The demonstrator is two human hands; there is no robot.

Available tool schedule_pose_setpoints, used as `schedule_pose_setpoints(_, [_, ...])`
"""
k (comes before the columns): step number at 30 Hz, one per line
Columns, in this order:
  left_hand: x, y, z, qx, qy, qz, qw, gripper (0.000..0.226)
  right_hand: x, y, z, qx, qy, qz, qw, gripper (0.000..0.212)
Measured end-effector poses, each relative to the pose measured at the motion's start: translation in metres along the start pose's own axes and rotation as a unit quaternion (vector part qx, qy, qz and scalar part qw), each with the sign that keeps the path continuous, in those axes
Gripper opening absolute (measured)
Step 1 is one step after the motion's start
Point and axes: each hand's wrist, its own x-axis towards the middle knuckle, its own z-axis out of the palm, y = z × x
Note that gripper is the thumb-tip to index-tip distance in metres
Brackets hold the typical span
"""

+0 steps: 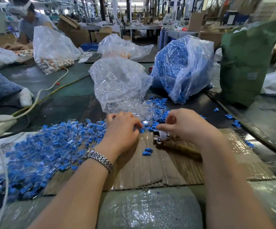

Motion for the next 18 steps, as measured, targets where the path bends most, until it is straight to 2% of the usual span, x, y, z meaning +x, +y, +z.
schedule_pose_setpoints(2, [0.002, -0.004, 0.001, 0.002, 0.024, -0.007, 1.0, 0.025, 0.004, -0.014, 0.009, 0.006, 0.053, -0.031, 0.998, 0.03])
schedule_pose_setpoints(5, [0.004, -0.007, 0.003, 0.022, 0.02, -0.006, 1.0, 0.031, 0.012, -0.032, 0.024, -0.061, 0.073, -0.061, 0.994, 0.015])
schedule_pose_setpoints(8, [0.005, -0.006, 0.005, 0.046, 0.006, -0.004, 0.999, 0.025, 0.019, -0.04, 0.035, -0.125, 0.044, -0.058, 0.989, 0.015])
schedule_pose_setpoints(11, [0.006, -0.005, 0.006, 0.056, -0.005, -0.003, 0.998, 0.017, 0.022, -0.045, 0.041, -0.134, 0.034, -0.047, 0.989, 0.016])
schedule_pose_setpoints(18, [0.004, -0.004, 0.002, 0.024, 0.007, -0.015, 1.0, 0.017, 0.019, -0.047, 0.042, -0.078, 0.038, -0.06, 0.994, 0.014])
